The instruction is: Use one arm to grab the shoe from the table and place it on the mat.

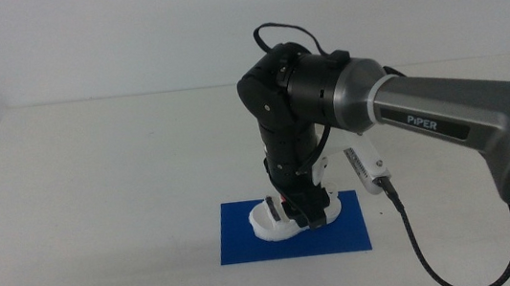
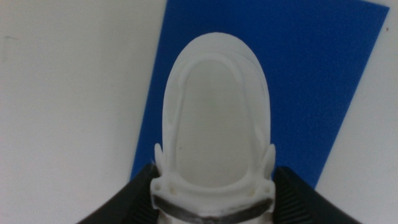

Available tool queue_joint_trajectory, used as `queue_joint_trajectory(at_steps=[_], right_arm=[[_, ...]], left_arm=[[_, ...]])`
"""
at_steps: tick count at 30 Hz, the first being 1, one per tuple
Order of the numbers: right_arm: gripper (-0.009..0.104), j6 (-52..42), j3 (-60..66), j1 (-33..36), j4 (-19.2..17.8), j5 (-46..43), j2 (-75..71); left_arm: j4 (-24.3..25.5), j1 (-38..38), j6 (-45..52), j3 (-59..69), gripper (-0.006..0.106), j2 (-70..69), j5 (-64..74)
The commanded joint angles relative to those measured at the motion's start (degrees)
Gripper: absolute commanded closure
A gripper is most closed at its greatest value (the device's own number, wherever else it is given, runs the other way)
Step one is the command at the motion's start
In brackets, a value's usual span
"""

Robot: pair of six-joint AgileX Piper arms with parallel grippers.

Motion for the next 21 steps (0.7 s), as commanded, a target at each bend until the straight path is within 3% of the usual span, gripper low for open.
queue_joint_trajectory(at_steps=[1, 12, 16, 17, 21], right_arm=[[0.096, 1.03, -1.65, 0.02, -0.91, 5.11, -2.77], [0.096, 1.03, -1.65, -0.03, 0.93, 0.97, -1.58], [0.090, 1.03, -1.65, -0.03, 1.04, 0.08, -1.53], [0.041, 1.03, -1.65, -0.03, -0.03, -0.06, -1.53], [0.016, 0.81, -1.65, 0.03, -1.98, -2.62, -1.53]], left_arm=[[-0.49, -0.15, -0.84, -0.19, 0.007, -1.08, -4.73], [-0.49, -0.15, -0.84, -0.19, 0.007, -1.08, -4.73], [-0.49, -0.15, -0.84, -0.19, 0.007, -1.08, -4.73], [-0.49, -0.15, -0.84, -0.19, 0.007, -1.08, -4.73], [-0.49, -0.15, -0.84, -0.19, 0.007, -1.08, -4.73]])
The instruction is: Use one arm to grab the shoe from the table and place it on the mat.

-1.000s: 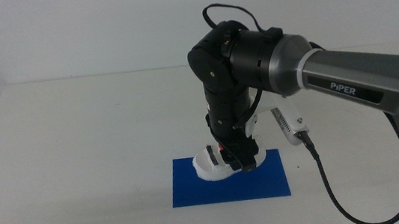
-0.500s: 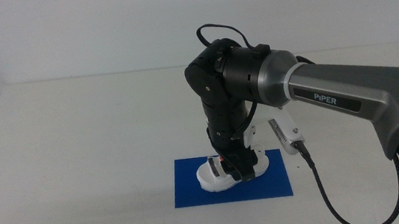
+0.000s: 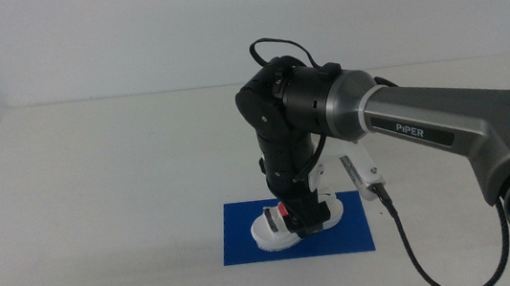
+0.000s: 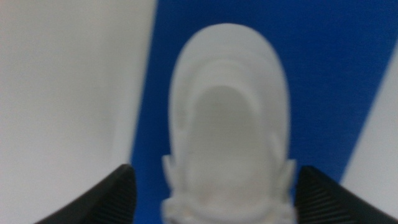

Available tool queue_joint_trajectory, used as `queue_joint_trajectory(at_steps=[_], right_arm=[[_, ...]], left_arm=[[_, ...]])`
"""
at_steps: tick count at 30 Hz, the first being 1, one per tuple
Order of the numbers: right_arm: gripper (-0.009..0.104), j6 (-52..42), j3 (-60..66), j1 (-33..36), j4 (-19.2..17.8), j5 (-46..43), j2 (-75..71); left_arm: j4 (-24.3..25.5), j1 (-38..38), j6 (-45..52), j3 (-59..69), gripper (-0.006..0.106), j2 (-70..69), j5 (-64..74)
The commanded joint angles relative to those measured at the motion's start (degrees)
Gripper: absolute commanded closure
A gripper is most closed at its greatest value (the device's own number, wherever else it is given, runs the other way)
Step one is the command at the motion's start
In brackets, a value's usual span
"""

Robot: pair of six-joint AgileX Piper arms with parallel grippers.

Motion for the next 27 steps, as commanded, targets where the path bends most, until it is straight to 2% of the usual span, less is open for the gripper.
queue_joint_trajectory(at_steps=[1, 4, 8, 10, 14, 18, 22, 24, 27], right_arm=[[0.012, 0.68, -1.54, 0.03, -2.18, -2.43, -3.71], [0.002, -1.79, -1.95, -0.03, -2.04, -6.66, -4.64], [0.001, -13.78, -2.04, -0.03, -2.37, -6.31, -8.47], [0.001, -25.54, -2.04, -0.03, -2.44, -2.95, -11.33], [0.001, -58.19, -1.95, -0.03, -2.31, 7.15, -18.52], [0.001, -83.36, -1.90, -0.03, -2.42, 6.42, -24.71], [0.001, -98.83, -1.90, -0.03, -2.64, 5.26, -28.18], [0.001, -106.00, -1.76, -2.37, 0.02, 5.00, -30.72], [0.001, -110.53, 1.14, -5.87, 2.56, 2.16, -35.88]], left_arm=[[-0.49, -0.15, -0.84, -0.19, 0.007, -1.08, -4.73], [-0.49, -0.15, -0.84, -0.19, 0.007, -1.08, -4.73], [-0.49, -0.15, -0.84, -0.19, 0.007, -1.08, -4.73], [-0.49, -0.15, -0.84, -0.19, 0.007, -1.08, -4.73], [-0.49, -0.15, -0.84, -0.19, 0.007, -1.08, -4.73], [-0.49, -0.15, -0.84, -0.19, 0.007, -1.08, -4.73], [-0.49, -0.15, -0.84, -0.19, 0.007, -1.08, -4.73], [-0.49, -0.15, -0.84, -0.19, 0.007, -1.08, -4.73], [-0.49, -0.15, -0.84, -0.19, 0.007, -1.08, -4.73]])
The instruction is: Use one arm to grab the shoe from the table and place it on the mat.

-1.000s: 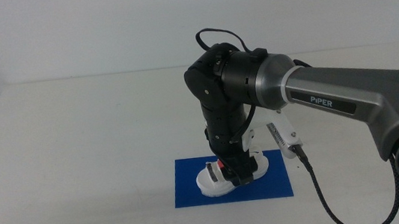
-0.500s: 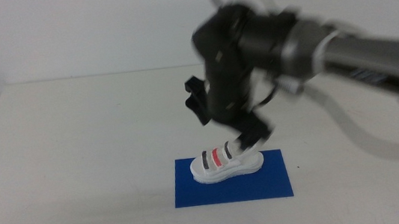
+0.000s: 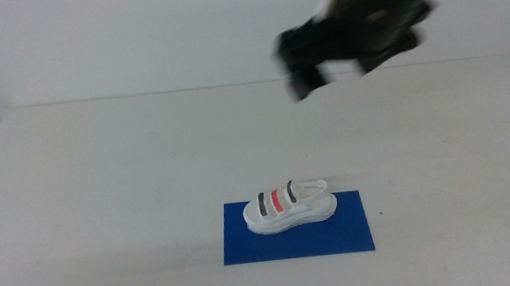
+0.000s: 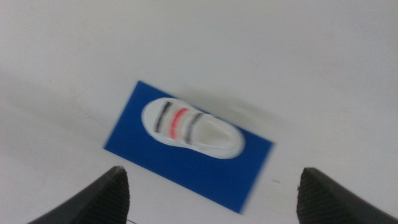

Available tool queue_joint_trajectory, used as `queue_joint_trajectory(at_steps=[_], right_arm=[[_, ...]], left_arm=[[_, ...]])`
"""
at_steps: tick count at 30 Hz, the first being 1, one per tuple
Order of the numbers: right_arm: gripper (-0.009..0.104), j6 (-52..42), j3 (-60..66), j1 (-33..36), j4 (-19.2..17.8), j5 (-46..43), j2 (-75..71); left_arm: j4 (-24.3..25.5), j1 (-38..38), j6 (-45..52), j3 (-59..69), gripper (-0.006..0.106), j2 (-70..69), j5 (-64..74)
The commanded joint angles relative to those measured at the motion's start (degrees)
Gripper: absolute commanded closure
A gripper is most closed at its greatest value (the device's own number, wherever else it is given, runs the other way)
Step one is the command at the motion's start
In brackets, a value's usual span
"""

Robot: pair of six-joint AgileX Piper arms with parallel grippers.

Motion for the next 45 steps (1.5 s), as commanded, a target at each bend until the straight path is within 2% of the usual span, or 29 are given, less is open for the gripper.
queue_joint_trajectory(at_steps=[1, 6, 12, 18, 34, 45], right_arm=[[0.001, -5.17, 2.35, -3.21, 0.08, -2.95, -7.73], [0.001, -7.45, 21.13, -10.27, 1.37, -22.08, -20.71], [0.001, -16.56, 46.58, -19.79, 9.65, -45.05, -37.32], [0.001, -18.07, 64.06, -22.30, 9.92, -55.99, -49.92], [0.001, -18.07, 90.96, -22.19, 9.97, -58.25, -82.73], [0.001, -18.07, 99.75, -22.19, 9.84, -58.33, -98.02]], left_arm=[[-0.49, -0.15, -0.84, -0.19, 0.007, -1.08, -4.73], [-0.49, -0.15, -0.84, -0.19, 0.007, -1.08, -4.73], [-0.49, -0.15, -0.84, -0.19, 0.007, -1.08, -4.73], [-0.49, -0.15, -0.84, -0.19, 0.007, -1.08, -4.73], [-0.49, -0.15, -0.84, -0.19, 0.007, -1.08, -4.73], [-0.49, -0.15, -0.84, -0.19, 0.007, -1.08, -4.73]])
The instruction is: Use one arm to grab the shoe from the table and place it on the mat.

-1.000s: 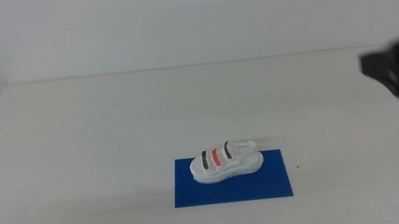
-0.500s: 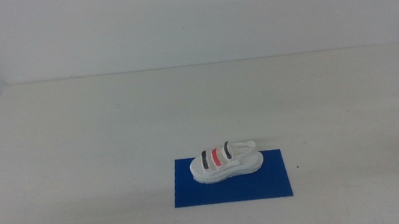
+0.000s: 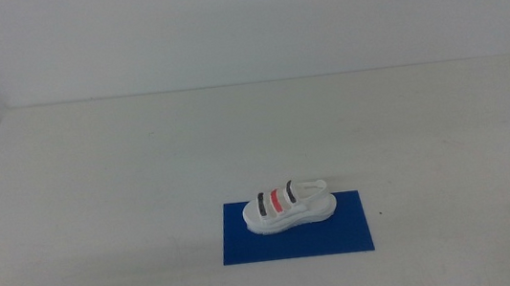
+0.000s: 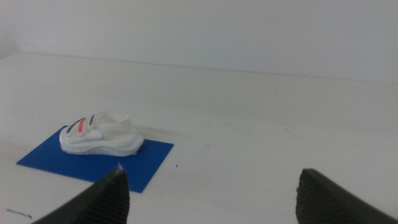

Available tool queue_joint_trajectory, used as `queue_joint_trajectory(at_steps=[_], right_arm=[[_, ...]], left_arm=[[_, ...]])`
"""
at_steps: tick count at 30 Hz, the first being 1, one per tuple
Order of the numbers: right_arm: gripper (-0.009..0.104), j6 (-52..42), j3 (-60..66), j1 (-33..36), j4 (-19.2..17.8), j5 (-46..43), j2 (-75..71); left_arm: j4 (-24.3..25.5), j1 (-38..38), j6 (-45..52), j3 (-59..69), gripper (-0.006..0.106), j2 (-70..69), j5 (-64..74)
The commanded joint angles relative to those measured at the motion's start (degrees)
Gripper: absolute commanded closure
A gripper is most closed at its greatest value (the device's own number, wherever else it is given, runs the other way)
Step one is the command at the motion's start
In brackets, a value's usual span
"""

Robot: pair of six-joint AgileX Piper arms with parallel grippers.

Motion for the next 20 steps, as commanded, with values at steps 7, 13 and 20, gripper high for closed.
queue_joint_trajectory(at_steps=[7, 13, 20], right_arm=[[0.001, -0.74, 0.38, -0.38, -0.34, -4.59, -2.41], [0.001, -0.74, 2.94, -0.38, -0.33, -4.59, -2.41], [0.001, -0.74, 3.60, -0.38, -0.38, -2.69, -2.41]], left_arm=[[-0.49, -0.15, -0.84, -0.19, 0.007, -1.08, -4.73], [-0.49, -0.15, -0.84, -0.19, 0.007, -1.08, -4.72], [-0.49, -0.15, -0.84, -0.19, 0.007, -1.08, -4.72]])
